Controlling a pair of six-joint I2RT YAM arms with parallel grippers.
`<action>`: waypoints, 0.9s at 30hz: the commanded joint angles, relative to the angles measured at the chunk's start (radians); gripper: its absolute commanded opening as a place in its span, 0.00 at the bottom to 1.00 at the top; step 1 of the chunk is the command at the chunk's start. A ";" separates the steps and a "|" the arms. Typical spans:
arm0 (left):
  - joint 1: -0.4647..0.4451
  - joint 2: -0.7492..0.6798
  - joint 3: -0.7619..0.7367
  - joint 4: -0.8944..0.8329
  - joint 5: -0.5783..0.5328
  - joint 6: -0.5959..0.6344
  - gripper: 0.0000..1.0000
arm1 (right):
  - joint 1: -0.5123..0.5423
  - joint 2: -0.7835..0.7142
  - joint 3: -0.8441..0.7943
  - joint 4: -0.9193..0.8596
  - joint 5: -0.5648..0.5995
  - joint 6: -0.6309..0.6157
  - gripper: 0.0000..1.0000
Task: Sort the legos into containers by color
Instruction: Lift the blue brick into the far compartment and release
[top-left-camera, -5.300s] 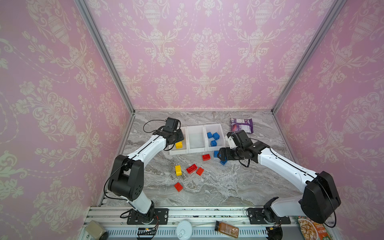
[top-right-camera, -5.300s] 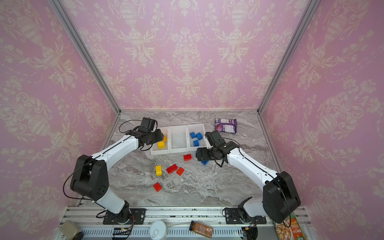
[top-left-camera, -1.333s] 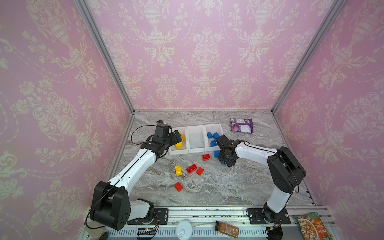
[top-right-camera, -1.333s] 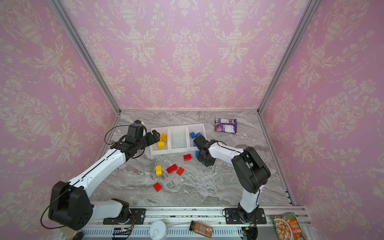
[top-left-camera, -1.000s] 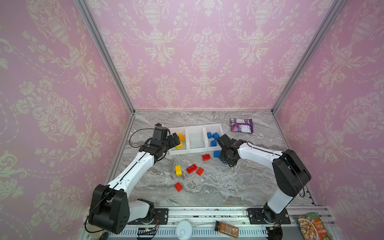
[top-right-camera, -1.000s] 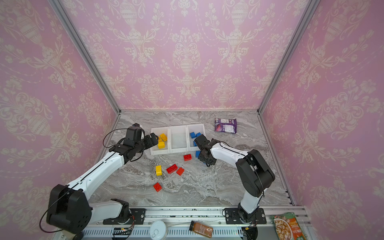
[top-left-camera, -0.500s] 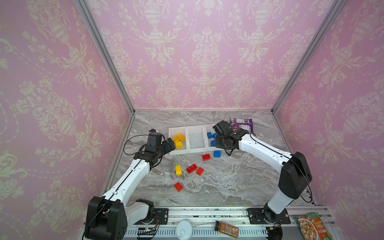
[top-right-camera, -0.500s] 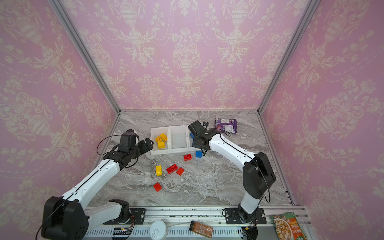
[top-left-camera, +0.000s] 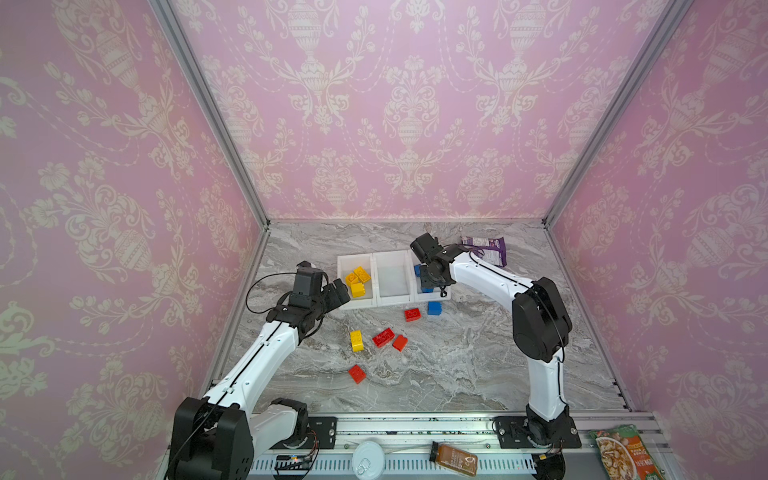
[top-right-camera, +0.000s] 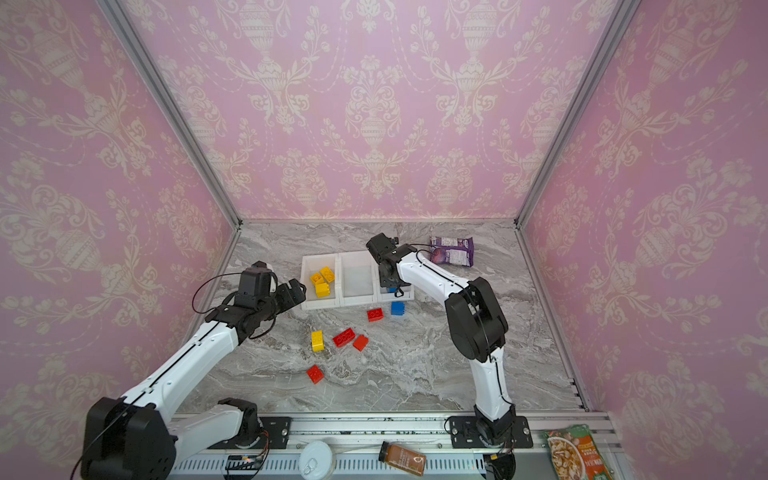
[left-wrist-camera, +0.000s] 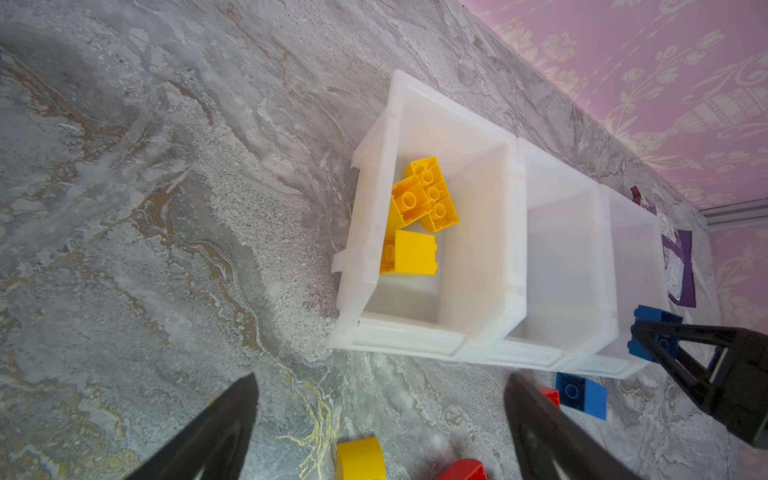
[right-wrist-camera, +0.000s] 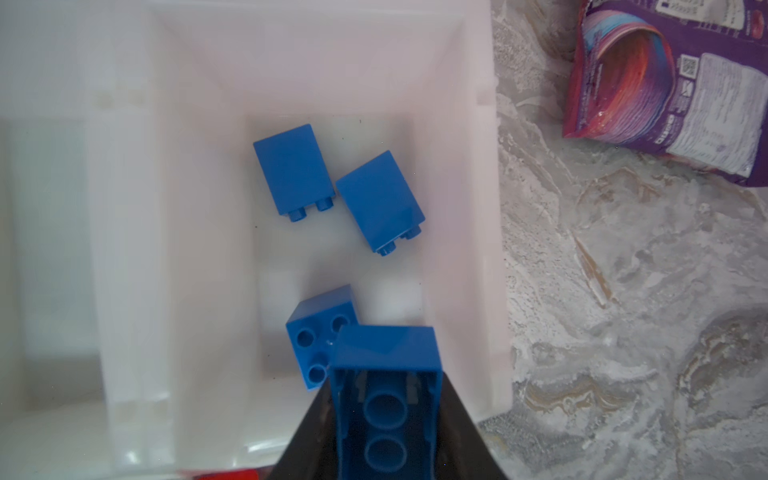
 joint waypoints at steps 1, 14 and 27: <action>0.012 -0.020 -0.006 -0.026 0.012 -0.019 0.95 | -0.013 0.011 0.039 -0.024 0.035 -0.048 0.34; 0.012 -0.014 0.008 -0.030 0.012 -0.019 0.95 | -0.028 0.050 0.077 -0.023 0.016 -0.079 0.54; 0.012 -0.005 0.012 -0.028 0.015 -0.018 0.95 | 0.017 -0.046 0.035 -0.031 -0.036 -0.084 0.64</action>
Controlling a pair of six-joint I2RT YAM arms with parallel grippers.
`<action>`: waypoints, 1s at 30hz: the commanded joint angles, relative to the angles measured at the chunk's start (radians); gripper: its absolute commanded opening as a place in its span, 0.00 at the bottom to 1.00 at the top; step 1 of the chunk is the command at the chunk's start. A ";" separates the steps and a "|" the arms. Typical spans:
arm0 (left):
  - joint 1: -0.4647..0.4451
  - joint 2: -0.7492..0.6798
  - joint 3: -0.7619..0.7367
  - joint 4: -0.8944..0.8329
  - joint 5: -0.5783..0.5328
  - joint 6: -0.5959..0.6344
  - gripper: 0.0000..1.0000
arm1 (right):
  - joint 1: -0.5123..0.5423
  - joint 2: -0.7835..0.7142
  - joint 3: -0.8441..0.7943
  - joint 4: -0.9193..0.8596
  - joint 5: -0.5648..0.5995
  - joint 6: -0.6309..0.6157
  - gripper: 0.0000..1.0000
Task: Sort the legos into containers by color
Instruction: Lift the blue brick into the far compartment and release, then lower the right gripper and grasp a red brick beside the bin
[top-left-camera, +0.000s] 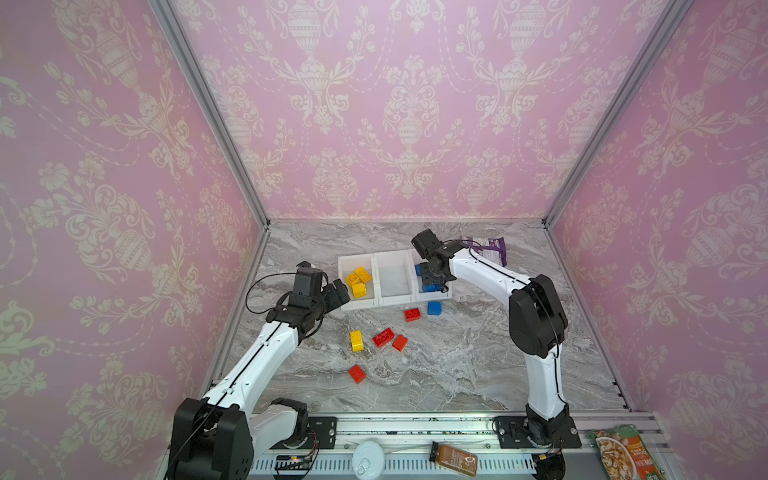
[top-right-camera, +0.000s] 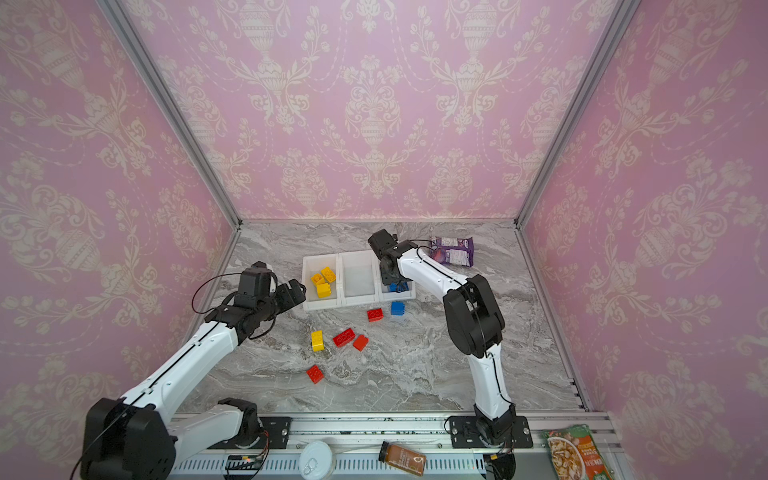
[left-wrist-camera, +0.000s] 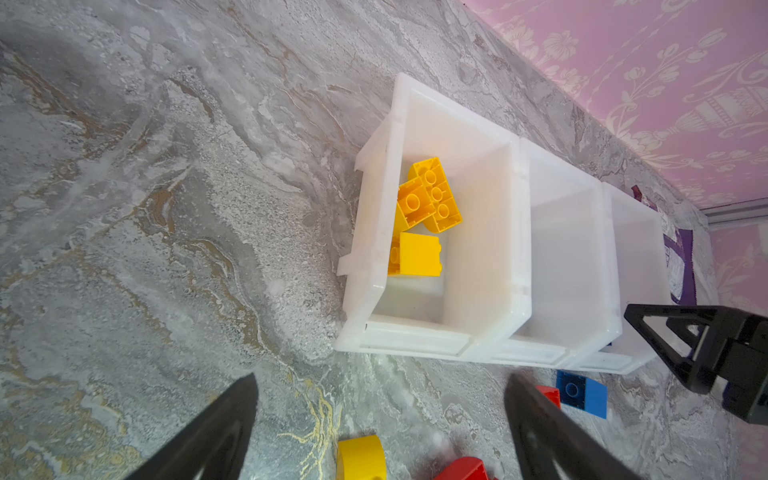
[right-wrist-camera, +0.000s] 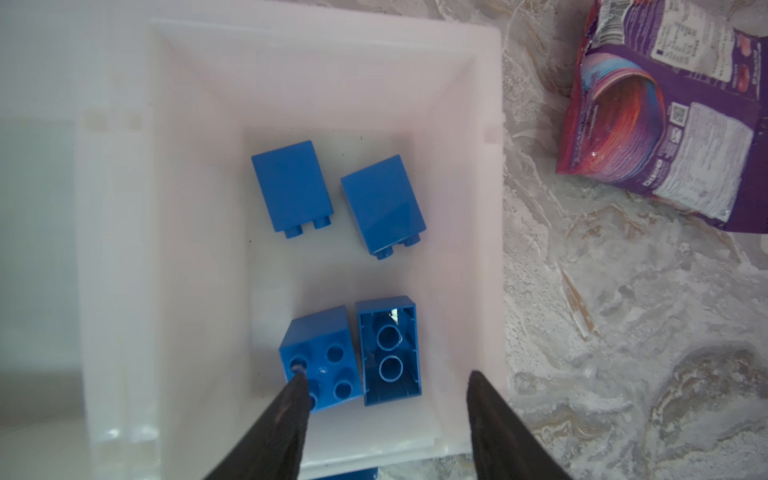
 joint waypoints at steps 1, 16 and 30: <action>0.011 -0.005 0.013 -0.024 0.015 -0.017 0.95 | 0.033 -0.085 -0.026 -0.025 -0.033 -0.003 0.64; 0.012 0.015 0.010 -0.009 0.021 -0.012 0.95 | 0.173 -0.228 -0.223 -0.012 -0.244 0.063 0.83; 0.012 0.007 0.000 -0.010 0.022 -0.013 0.95 | 0.215 -0.113 -0.174 -0.060 -0.282 0.059 0.84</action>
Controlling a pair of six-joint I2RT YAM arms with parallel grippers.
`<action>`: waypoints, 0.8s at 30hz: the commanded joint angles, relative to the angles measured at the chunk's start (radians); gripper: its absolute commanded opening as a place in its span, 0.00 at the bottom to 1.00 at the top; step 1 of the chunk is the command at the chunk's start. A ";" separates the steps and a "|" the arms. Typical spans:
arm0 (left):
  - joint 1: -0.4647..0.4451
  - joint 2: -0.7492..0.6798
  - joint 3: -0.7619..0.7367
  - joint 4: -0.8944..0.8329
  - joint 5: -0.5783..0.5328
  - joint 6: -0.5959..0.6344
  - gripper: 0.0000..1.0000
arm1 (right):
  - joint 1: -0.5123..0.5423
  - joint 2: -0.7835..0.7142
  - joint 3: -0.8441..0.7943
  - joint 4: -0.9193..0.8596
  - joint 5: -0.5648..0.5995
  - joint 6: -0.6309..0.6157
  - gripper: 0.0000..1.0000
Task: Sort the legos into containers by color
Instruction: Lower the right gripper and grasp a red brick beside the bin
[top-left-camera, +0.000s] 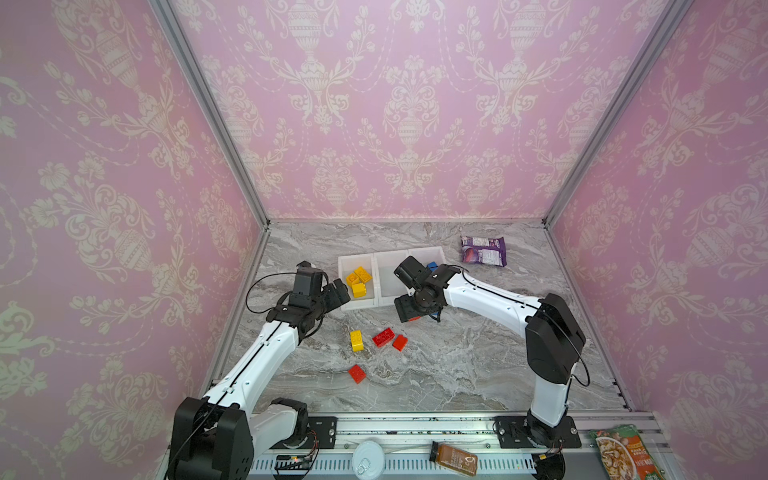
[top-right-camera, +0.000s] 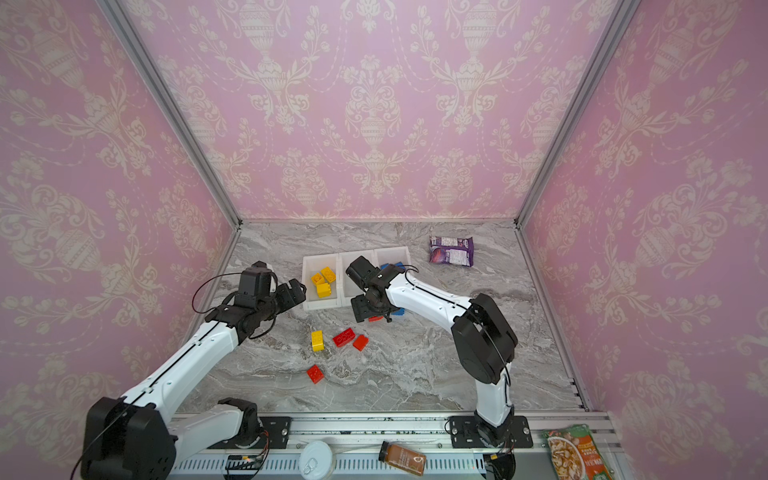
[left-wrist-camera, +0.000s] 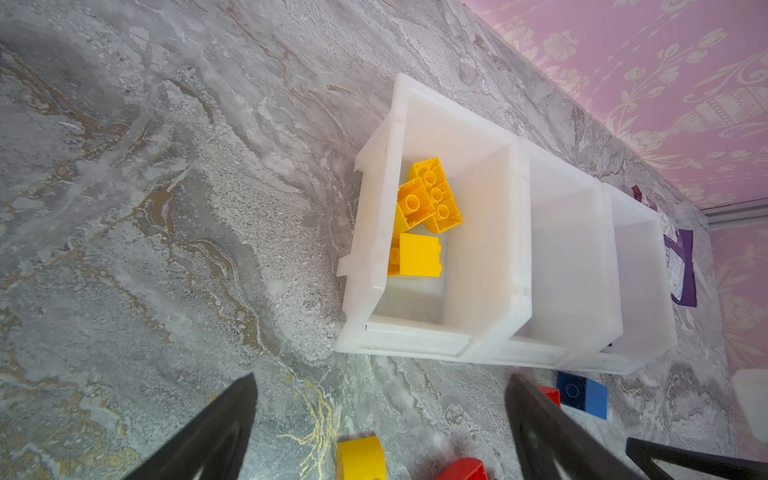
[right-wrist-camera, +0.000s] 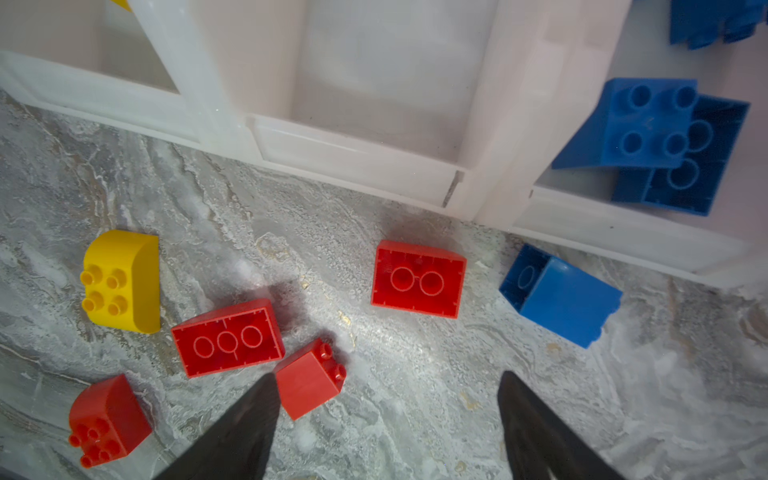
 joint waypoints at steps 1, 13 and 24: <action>0.012 0.001 0.002 -0.016 0.022 -0.011 0.95 | 0.004 0.051 0.040 -0.044 -0.003 -0.003 0.84; 0.014 -0.011 -0.005 -0.023 0.014 -0.014 0.95 | 0.002 0.145 0.075 -0.021 0.059 -0.024 0.81; 0.014 -0.008 0.002 -0.028 0.010 -0.011 0.95 | -0.008 0.169 0.073 0.028 0.093 0.006 0.70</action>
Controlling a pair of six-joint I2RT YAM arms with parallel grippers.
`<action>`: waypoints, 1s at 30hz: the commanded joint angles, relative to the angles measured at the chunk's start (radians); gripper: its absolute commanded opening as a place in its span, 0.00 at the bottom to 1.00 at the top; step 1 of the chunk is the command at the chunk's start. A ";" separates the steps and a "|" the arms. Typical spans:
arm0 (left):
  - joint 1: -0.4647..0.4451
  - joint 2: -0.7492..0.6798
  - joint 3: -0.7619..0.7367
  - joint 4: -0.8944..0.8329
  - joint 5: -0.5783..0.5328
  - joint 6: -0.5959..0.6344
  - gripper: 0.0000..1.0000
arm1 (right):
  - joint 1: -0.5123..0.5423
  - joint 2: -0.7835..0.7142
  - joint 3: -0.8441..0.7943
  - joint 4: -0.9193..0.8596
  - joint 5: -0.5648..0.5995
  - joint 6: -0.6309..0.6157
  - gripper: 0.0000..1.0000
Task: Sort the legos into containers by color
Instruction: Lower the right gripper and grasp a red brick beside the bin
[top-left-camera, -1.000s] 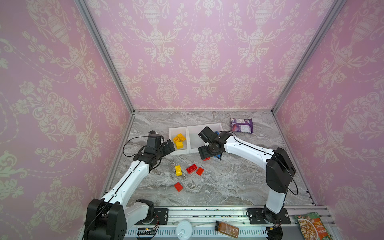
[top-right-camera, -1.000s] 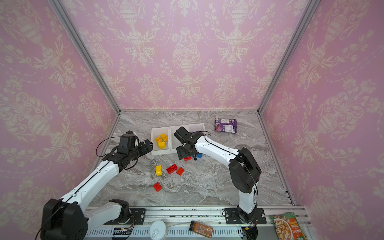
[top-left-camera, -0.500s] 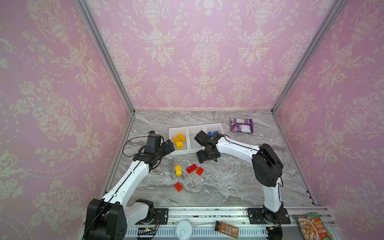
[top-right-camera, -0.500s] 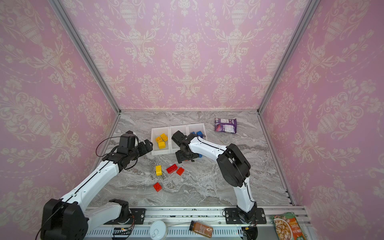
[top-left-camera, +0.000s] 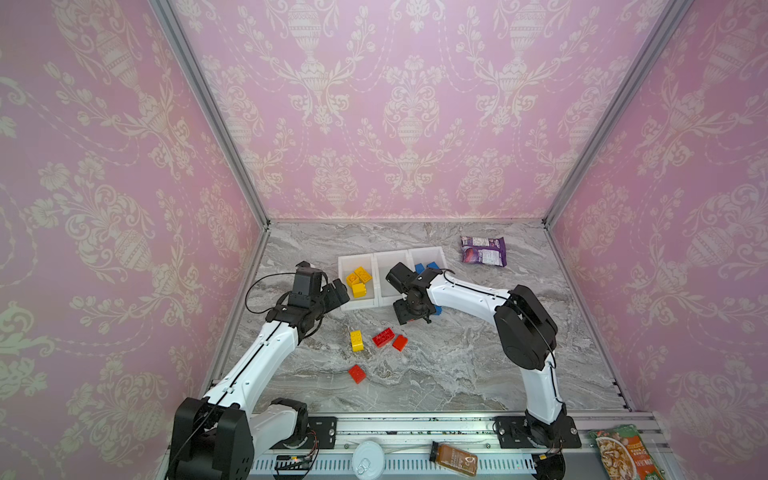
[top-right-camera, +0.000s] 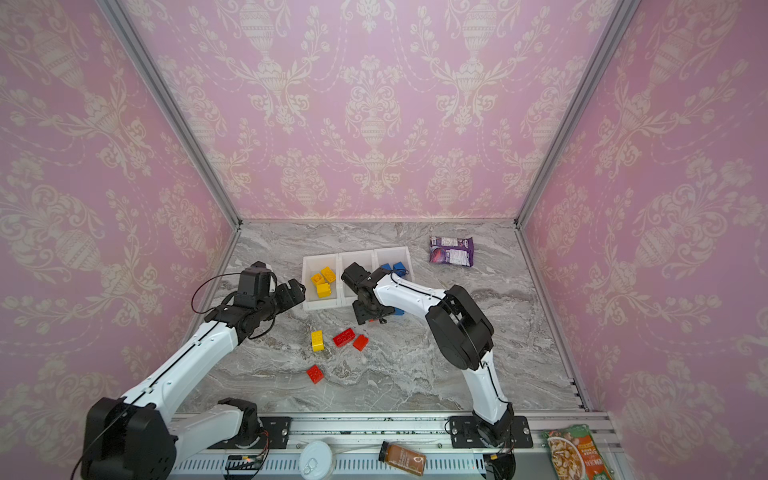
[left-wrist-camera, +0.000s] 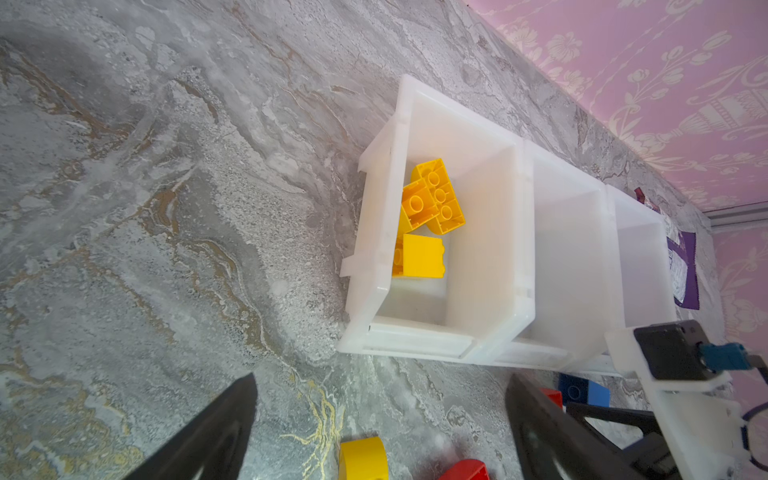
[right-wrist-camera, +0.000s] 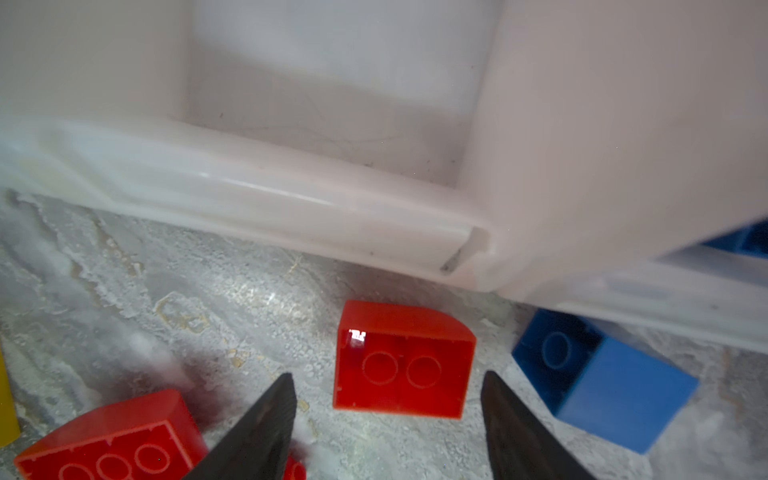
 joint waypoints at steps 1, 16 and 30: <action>0.008 -0.007 0.002 -0.026 0.011 -0.011 0.95 | -0.008 0.016 0.017 0.009 0.032 0.010 0.70; 0.009 -0.010 -0.001 -0.026 0.011 -0.013 0.96 | -0.012 0.044 0.017 0.028 0.014 0.029 0.68; 0.010 -0.017 -0.002 -0.031 0.006 -0.013 0.95 | -0.014 0.052 0.008 0.043 0.018 0.036 0.61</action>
